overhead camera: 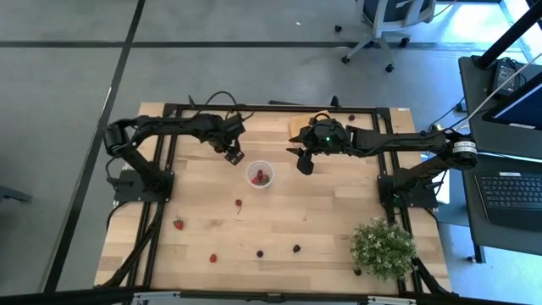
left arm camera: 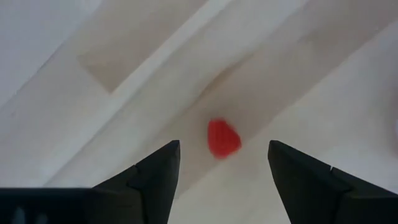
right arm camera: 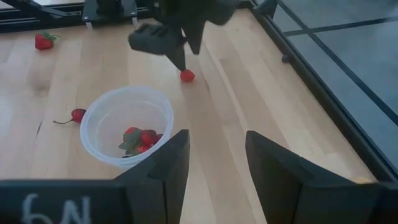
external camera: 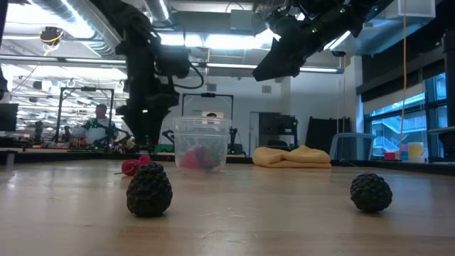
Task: Pick and placing Produce into tupperware
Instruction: Put the top red raspberry into the transparent container
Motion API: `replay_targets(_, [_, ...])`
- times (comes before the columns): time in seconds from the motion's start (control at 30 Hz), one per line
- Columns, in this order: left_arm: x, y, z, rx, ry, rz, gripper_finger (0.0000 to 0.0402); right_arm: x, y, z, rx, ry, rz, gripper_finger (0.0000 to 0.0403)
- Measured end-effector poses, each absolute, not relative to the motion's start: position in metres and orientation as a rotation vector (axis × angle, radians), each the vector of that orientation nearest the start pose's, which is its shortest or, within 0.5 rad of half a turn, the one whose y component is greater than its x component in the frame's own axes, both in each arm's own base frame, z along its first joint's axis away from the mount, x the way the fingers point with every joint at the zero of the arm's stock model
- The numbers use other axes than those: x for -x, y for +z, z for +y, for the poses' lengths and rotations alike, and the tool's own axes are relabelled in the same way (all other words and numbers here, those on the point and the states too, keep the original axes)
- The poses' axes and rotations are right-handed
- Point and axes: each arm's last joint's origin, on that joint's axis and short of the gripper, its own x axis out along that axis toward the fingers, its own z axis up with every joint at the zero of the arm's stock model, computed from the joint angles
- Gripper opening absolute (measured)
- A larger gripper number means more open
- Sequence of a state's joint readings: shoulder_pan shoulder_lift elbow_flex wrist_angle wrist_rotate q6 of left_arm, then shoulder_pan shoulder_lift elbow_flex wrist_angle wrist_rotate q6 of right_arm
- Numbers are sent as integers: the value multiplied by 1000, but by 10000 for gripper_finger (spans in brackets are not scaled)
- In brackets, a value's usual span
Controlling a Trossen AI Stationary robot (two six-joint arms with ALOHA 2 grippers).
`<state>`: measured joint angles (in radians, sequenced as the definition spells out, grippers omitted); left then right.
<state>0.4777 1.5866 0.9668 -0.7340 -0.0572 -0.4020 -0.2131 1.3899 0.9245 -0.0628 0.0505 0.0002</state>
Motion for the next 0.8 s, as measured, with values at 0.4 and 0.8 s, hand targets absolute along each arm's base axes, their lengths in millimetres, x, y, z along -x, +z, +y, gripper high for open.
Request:
replay_targets(0.4, [-256,150,134,695,747,1306,235,-295,258,-65,-41,-257,529,161])
replay_targets(0.8, [-259,139,135,702,756,1341,190,-295,258,-65,-38,-256,530,161])
